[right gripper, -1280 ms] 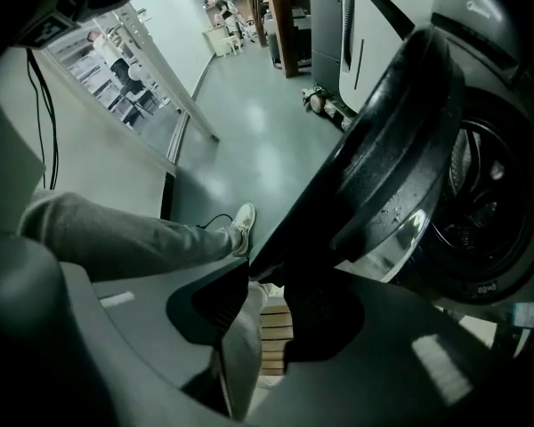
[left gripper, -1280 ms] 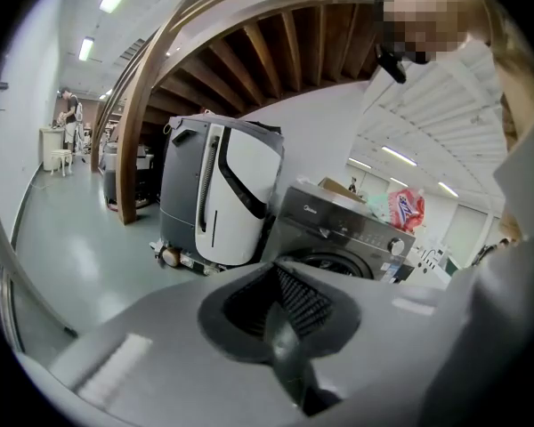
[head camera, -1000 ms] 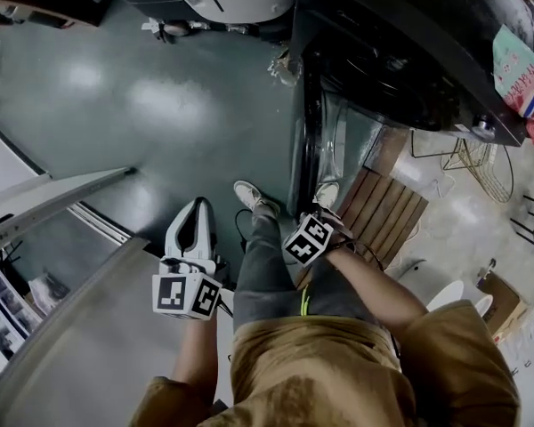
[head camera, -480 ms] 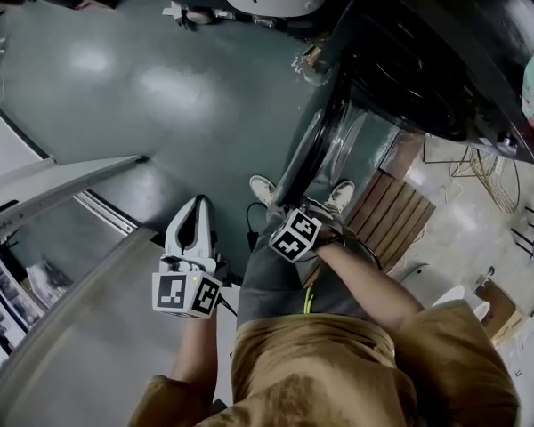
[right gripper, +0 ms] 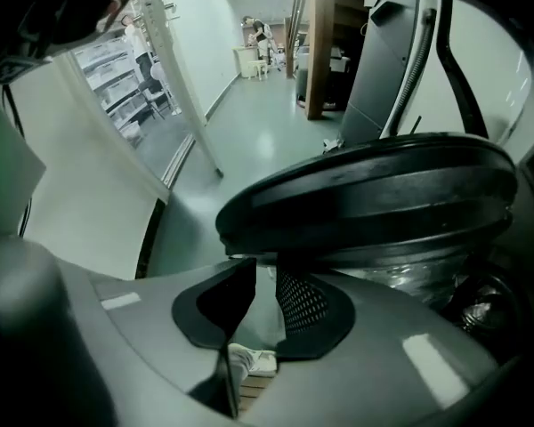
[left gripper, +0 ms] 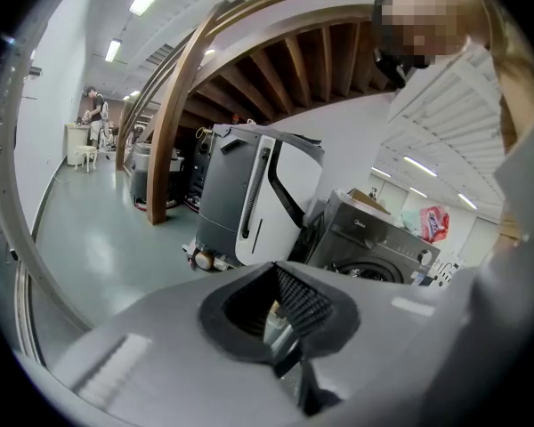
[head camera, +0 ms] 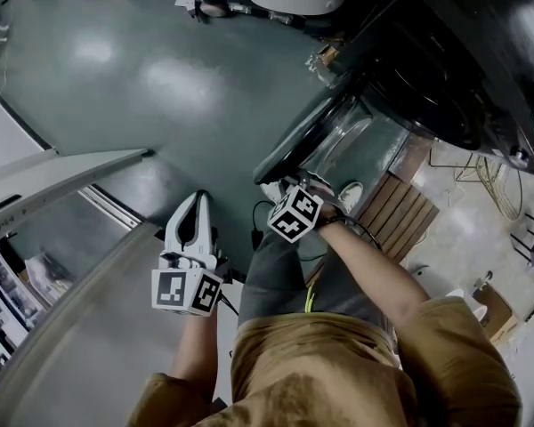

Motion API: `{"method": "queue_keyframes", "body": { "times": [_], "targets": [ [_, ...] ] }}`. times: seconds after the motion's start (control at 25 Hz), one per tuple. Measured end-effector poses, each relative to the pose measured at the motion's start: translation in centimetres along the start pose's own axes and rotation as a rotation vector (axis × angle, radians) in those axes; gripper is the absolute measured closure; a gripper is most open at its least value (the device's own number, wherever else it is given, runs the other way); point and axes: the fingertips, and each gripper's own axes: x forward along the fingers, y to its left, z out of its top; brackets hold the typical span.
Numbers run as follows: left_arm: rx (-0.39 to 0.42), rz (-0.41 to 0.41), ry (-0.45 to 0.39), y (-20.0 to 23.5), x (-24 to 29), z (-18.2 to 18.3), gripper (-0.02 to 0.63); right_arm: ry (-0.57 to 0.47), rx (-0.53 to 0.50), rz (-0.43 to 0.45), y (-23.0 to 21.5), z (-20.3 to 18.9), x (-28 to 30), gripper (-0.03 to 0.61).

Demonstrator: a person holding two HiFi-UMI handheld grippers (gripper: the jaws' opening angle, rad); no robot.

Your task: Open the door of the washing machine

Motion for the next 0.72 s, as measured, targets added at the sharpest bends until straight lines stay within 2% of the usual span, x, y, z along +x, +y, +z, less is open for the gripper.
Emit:
{"method": "queue_keyframes", "body": {
  "times": [0.12, 0.24, 0.52, 0.72],
  "targets": [
    [0.012, -0.001, -0.007, 0.8, 0.1, 0.5, 0.554, -0.018, -0.008, -0.014, -1.9, 2.5, 0.2, 0.511],
    [0.037, -0.005, -0.014, 1.4, 0.1, 1.1, 0.554, -0.054, -0.002, -0.071, -3.9, 5.1, 0.0, 0.509],
    [0.029, -0.012, -0.034, 2.3, 0.4, 2.3, 0.554, -0.124, 0.027, -0.229, -10.9, 10.0, -1.0, 0.511],
    [0.026, -0.008, -0.036, 2.9, 0.6, 2.6, 0.554, -0.146, 0.031, -0.291, -15.1, 12.3, -1.2, 0.511]
  ]
}}
